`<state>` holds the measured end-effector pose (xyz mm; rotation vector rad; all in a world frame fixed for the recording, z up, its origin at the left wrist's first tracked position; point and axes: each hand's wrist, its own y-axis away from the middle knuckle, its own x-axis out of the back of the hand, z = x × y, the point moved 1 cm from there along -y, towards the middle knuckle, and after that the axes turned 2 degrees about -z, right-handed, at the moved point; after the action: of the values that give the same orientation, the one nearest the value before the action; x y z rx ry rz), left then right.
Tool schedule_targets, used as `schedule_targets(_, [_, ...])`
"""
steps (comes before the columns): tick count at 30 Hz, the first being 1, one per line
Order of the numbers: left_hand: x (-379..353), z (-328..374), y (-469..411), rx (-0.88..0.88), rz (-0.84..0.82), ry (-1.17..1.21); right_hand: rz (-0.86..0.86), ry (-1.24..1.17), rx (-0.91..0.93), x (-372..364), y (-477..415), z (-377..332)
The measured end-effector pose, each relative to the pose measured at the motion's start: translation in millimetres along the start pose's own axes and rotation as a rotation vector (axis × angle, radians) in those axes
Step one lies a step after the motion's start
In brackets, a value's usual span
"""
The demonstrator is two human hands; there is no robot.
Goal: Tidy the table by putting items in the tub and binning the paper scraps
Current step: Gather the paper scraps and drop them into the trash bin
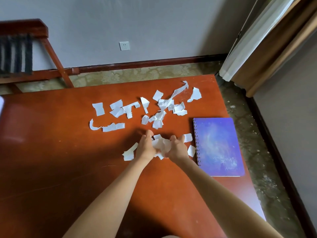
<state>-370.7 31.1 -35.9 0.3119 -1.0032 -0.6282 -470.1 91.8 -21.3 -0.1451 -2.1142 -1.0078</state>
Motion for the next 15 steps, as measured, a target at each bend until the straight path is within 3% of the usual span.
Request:
schedule_targets(7, [19.8,-4.8,3.4,-0.065,0.02,0.132,-0.033,-0.18,0.032,11.9,-4.1,5.2])
schedule_targets(12, [47.2,-29.4,12.4,0.053,0.087,0.143,-0.064,-0.199,0.018,27.4,-3.1,18.0])
schedule_targets(15, [55.7,-48.5,20.0,0.127,0.035,0.056,-0.096,-0.145,0.023,25.7,-1.6,15.4])
